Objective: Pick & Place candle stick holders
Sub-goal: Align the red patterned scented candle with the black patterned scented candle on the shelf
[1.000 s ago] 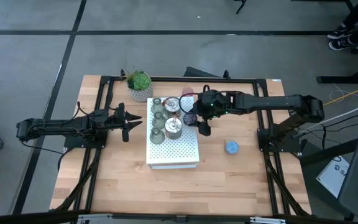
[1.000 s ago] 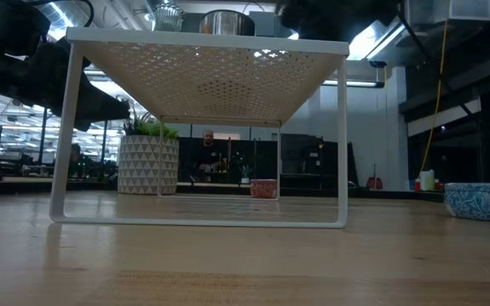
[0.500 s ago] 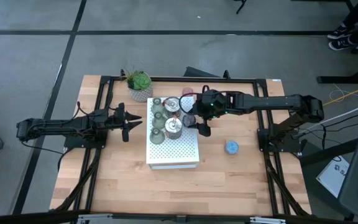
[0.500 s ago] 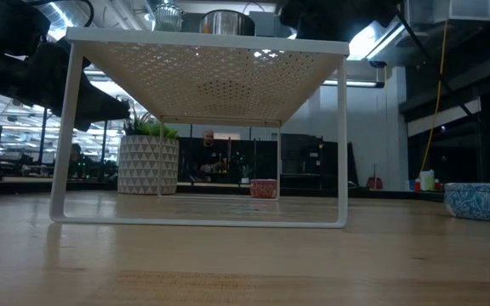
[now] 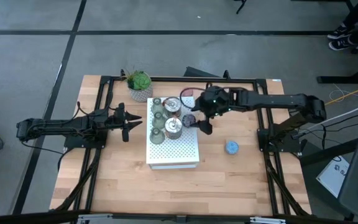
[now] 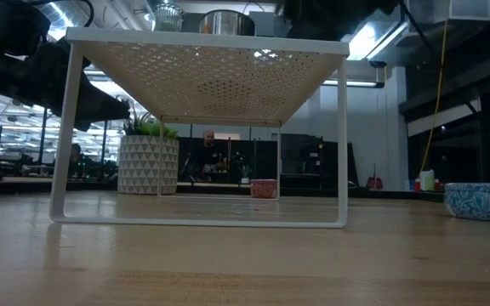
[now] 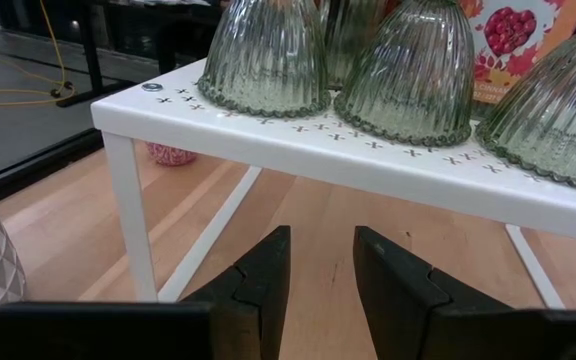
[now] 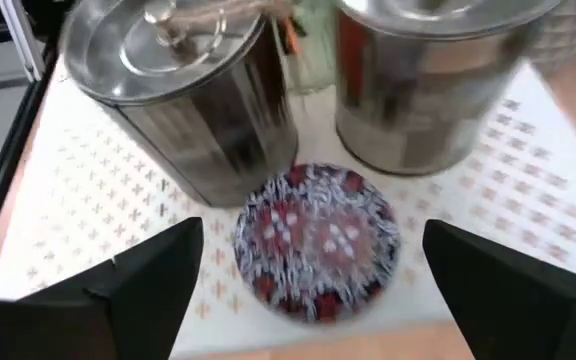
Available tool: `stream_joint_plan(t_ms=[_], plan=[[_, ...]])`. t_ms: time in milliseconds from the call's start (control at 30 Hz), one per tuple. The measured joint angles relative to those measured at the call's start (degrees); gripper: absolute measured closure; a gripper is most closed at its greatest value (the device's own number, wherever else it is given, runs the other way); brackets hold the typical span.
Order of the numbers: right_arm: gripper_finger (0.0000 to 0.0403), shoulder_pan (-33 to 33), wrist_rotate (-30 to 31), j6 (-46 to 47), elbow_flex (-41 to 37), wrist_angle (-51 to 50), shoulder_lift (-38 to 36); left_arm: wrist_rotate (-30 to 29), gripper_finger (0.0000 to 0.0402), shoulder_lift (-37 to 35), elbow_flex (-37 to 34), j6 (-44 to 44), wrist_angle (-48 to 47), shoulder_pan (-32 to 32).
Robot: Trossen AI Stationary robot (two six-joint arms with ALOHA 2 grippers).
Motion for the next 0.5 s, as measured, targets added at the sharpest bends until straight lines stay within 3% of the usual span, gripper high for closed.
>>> stream_joint_plan(t_ms=[167, 500], plan=[[0.0024, -1.6, 0.1, -2.2, 6.6, -8.8, -0.3, 0.0, 0.0294, 0.0, 0.0, 0.0, 0.0, 0.0], [0.0024, -2.4, 3.2, -8.1, 7.9, -3.2, -0.3, 0.0, 0.0294, 0.0, 0.0, 0.0, 0.0, 0.0]])
